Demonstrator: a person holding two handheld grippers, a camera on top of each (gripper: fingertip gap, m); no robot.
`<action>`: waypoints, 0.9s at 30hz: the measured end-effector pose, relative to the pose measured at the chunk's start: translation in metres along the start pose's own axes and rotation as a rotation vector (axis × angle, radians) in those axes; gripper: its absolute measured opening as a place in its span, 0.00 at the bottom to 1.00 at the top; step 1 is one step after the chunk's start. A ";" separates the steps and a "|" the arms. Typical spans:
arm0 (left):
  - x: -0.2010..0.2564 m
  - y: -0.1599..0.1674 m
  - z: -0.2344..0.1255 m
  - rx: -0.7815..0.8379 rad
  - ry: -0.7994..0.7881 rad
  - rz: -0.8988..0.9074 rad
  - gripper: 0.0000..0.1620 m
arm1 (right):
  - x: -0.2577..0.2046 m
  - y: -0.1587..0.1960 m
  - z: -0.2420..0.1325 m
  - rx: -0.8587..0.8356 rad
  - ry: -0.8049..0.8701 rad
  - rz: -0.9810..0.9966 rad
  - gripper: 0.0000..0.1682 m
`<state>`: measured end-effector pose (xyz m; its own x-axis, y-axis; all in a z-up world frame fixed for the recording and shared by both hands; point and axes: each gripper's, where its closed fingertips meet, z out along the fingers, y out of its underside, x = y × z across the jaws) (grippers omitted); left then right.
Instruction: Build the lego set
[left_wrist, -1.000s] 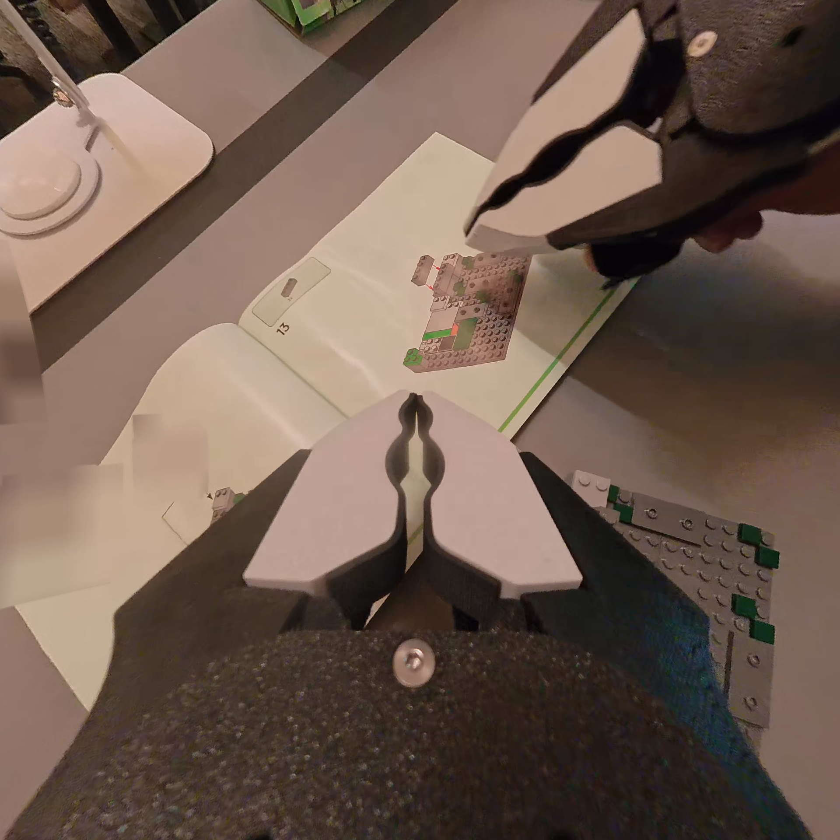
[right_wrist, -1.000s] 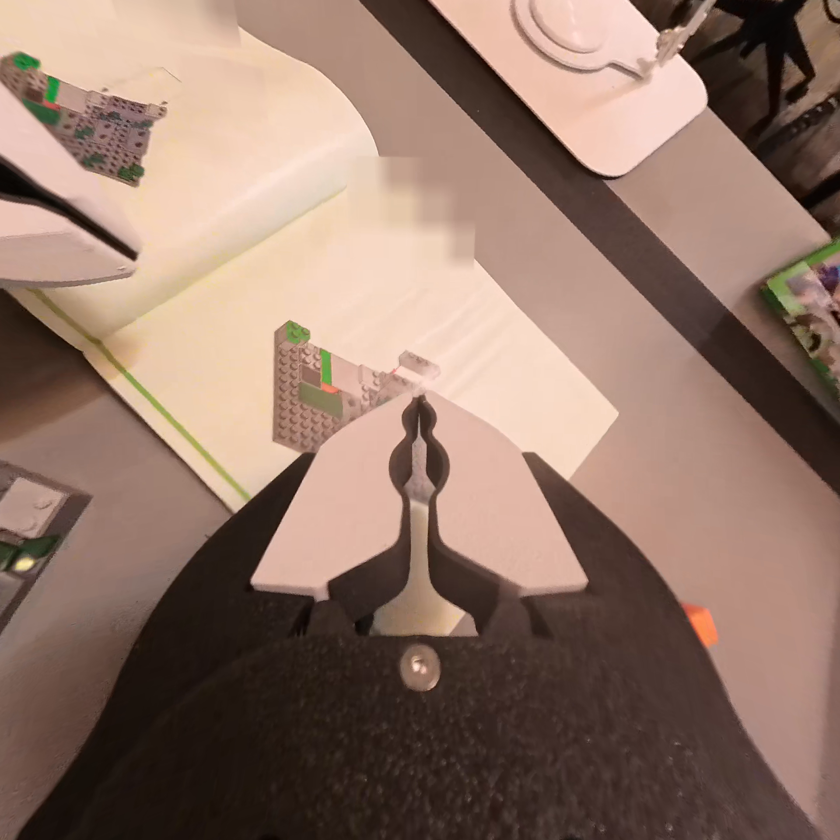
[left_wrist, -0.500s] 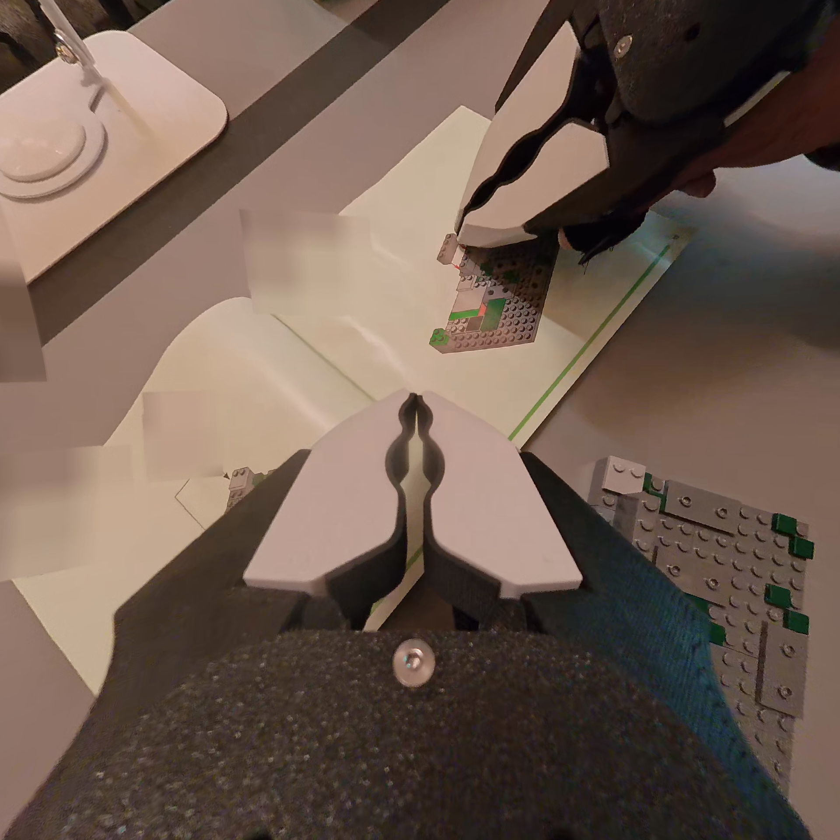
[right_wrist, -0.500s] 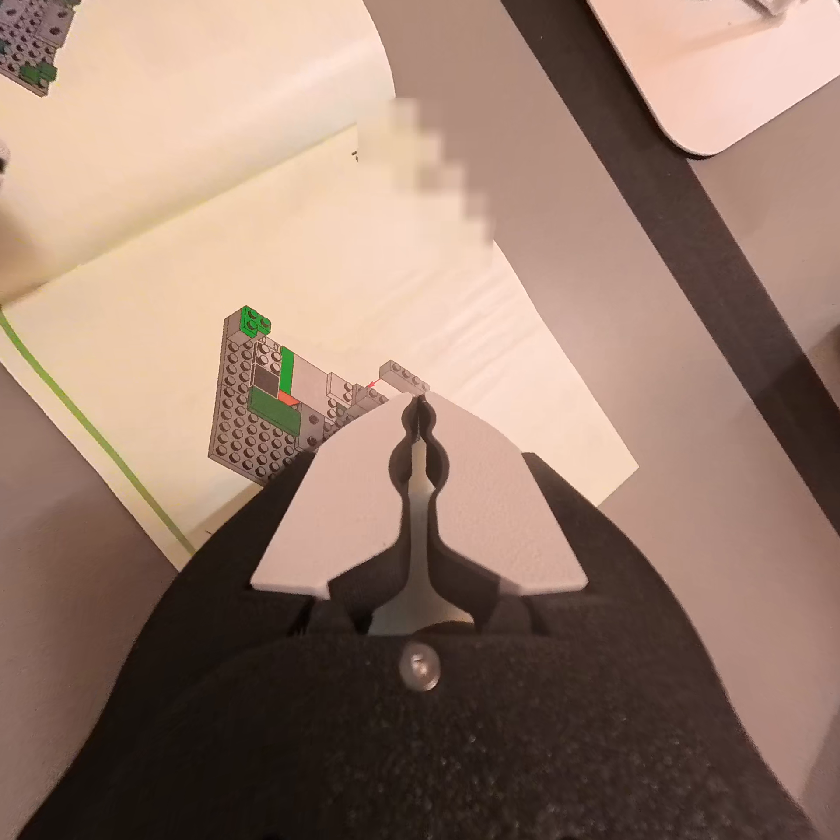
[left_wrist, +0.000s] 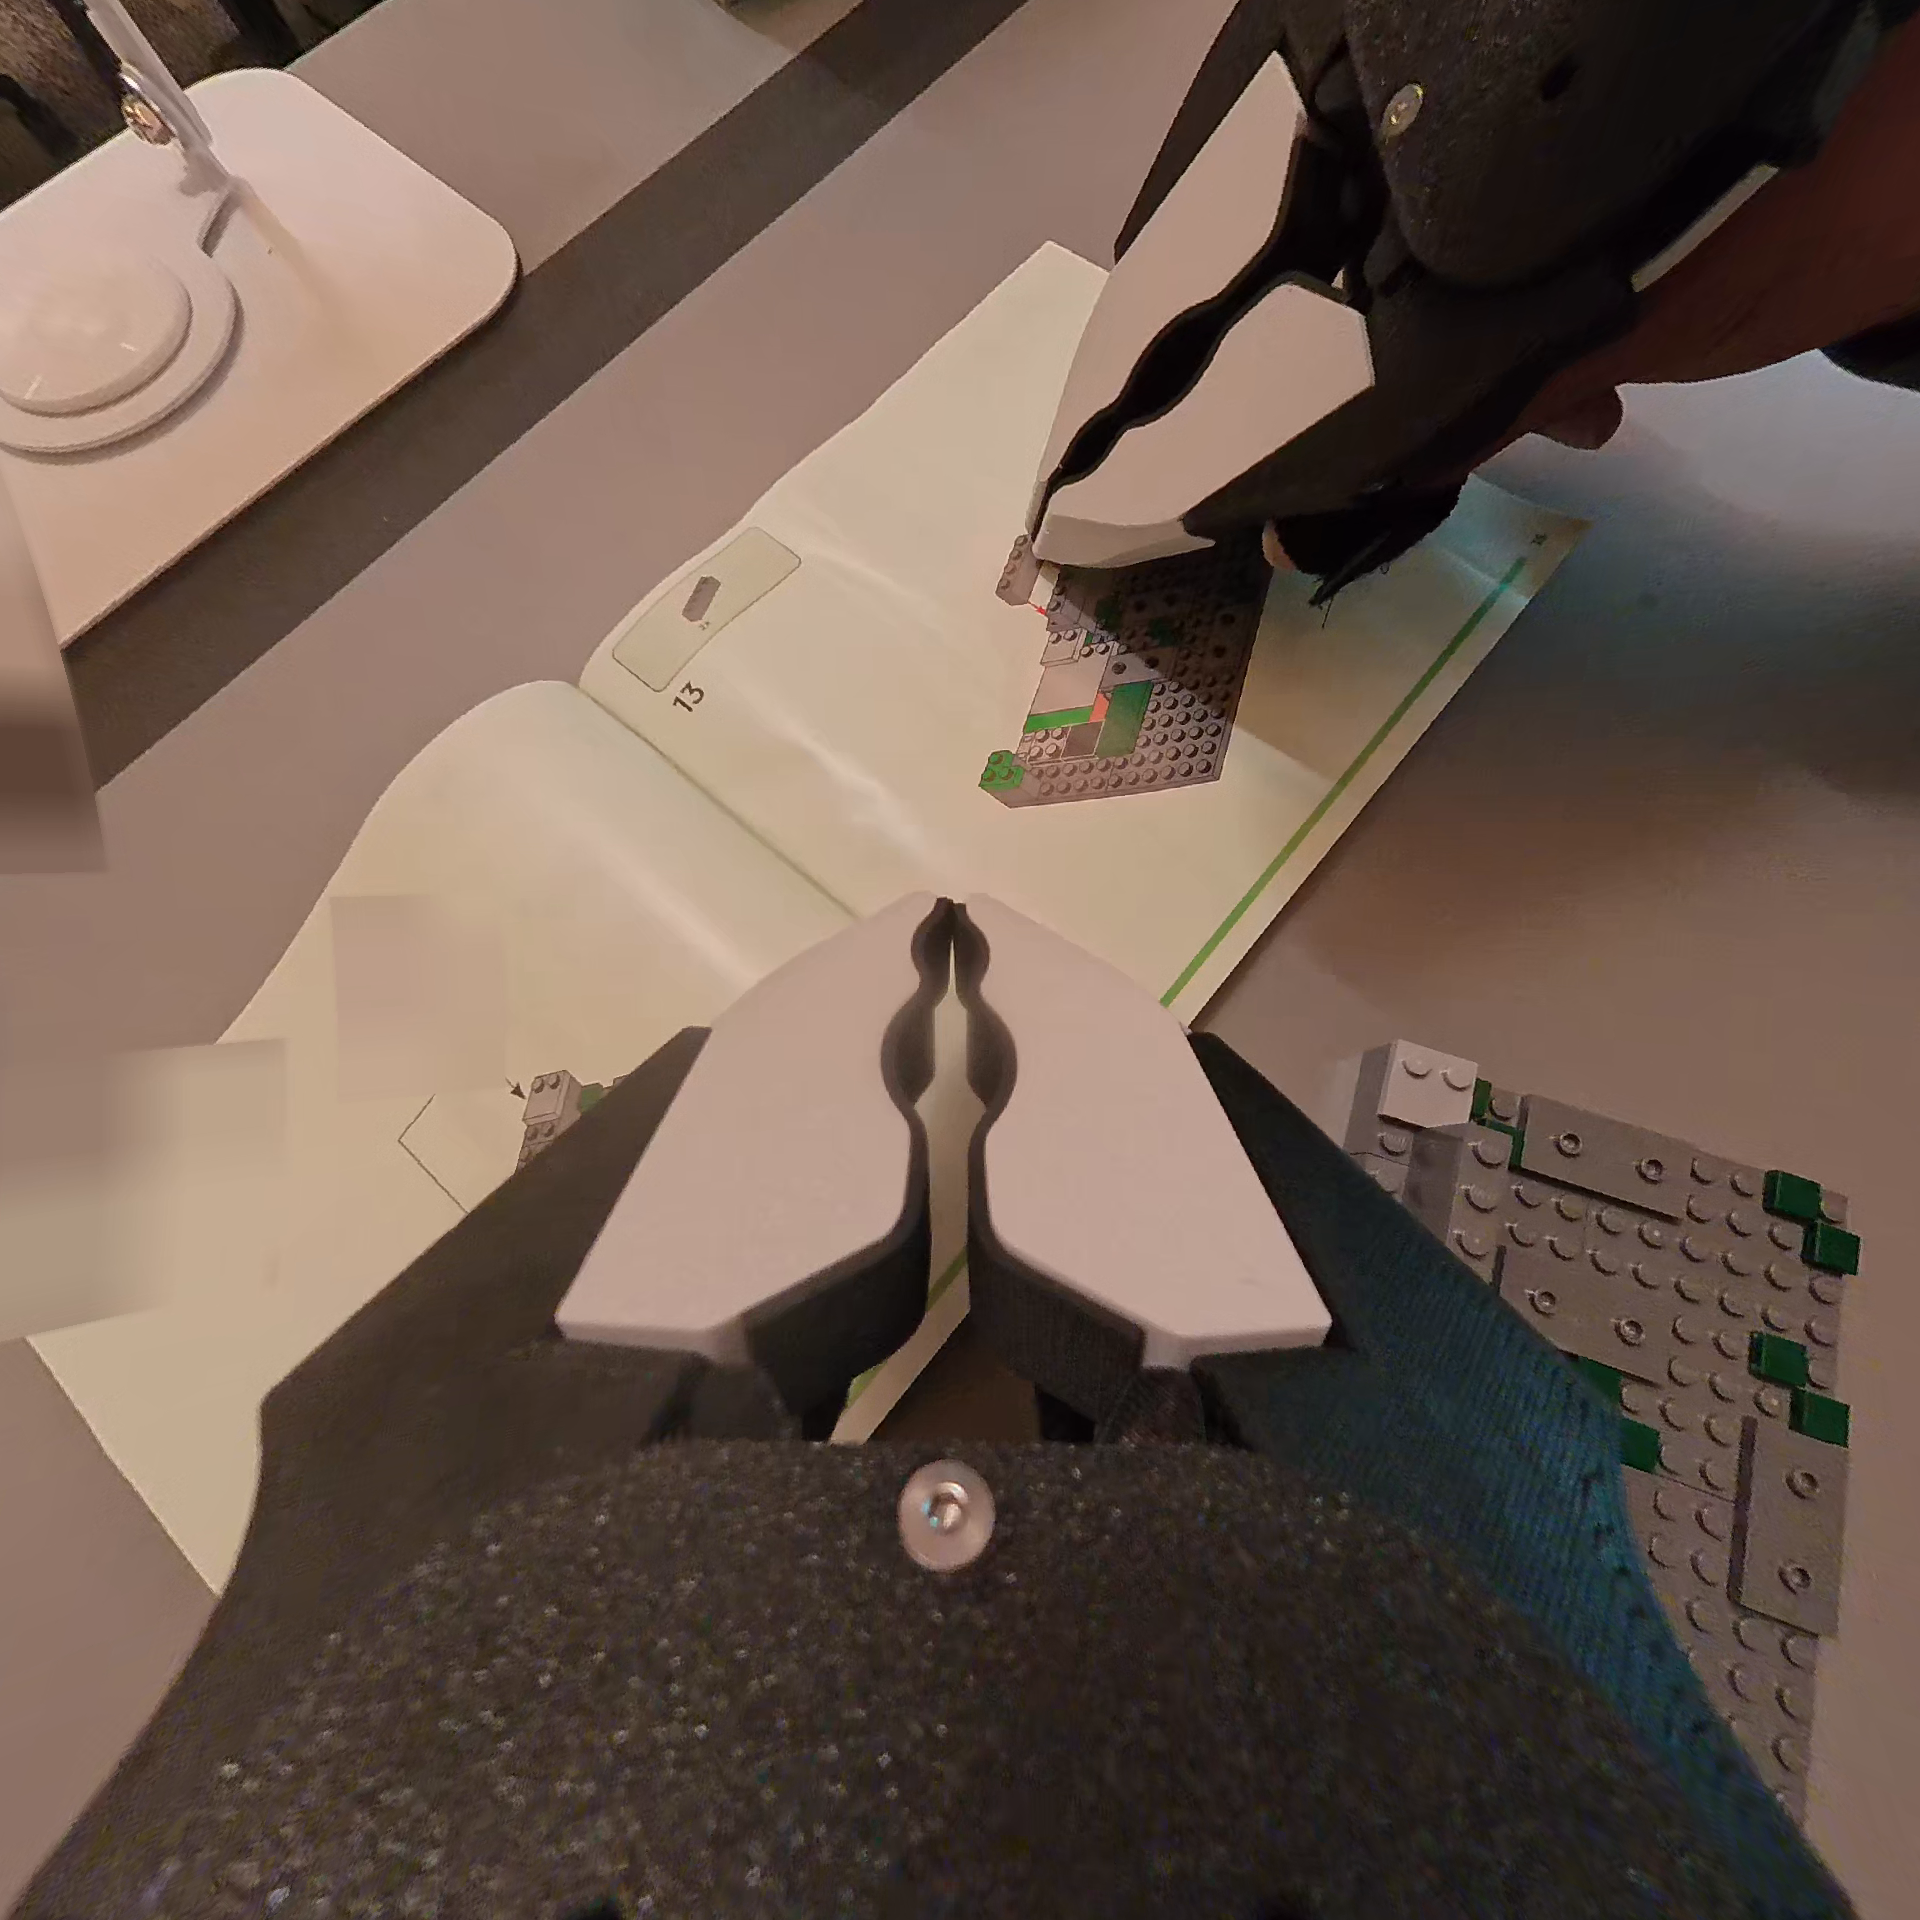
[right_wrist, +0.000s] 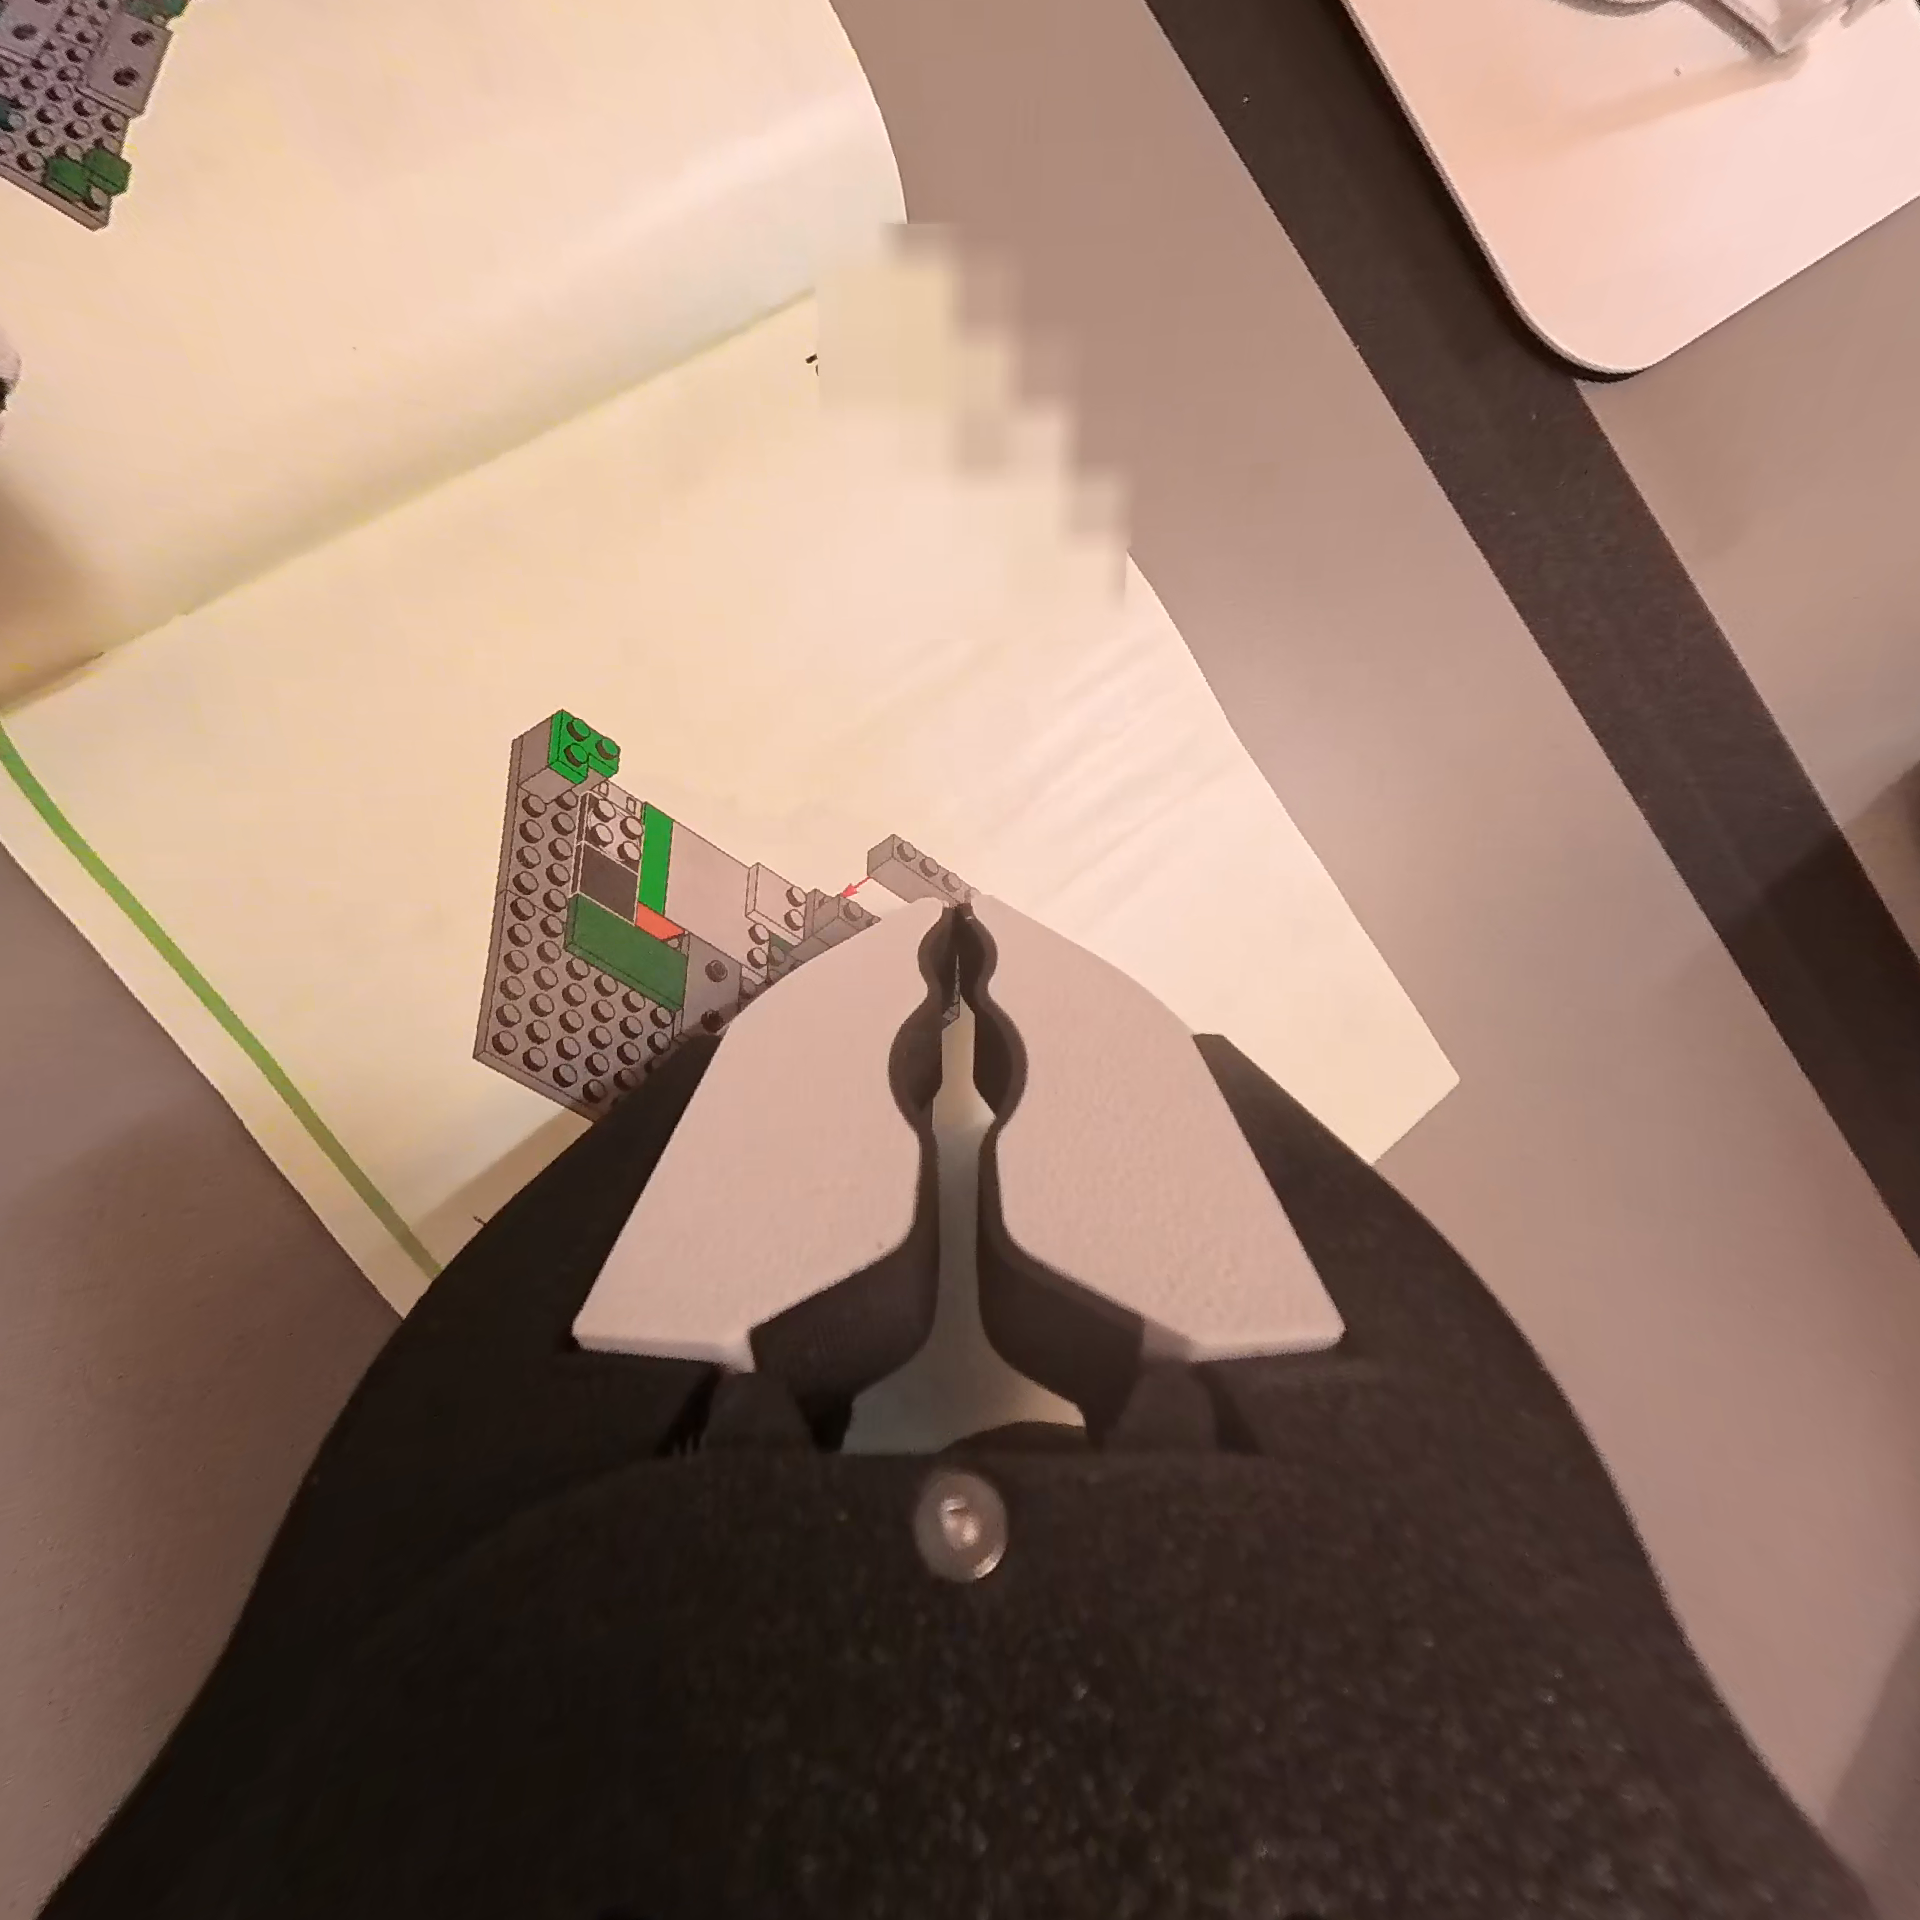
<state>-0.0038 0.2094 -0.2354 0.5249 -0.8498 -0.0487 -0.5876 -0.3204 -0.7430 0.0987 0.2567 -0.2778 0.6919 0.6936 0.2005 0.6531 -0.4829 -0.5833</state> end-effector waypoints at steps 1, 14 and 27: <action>0.000 0.000 0.000 0.000 0.000 0.000 0.00 | 0.000 0.000 0.000 0.000 0.001 0.000 0.00; 0.002 -0.001 0.000 0.002 0.007 0.007 0.00 | -0.008 0.007 -0.011 -0.003 -0.009 0.027 0.00; 0.006 -0.006 -0.005 0.016 0.010 0.020 0.00 | -0.035 -0.001 -0.023 0.041 -0.071 -0.005 0.00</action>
<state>0.0002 0.2043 -0.2281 0.5070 -0.8601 -0.0573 -0.5883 -0.2966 -0.7523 0.0809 0.2205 -0.2659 0.6643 0.7328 0.1477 0.6422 -0.4584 -0.6144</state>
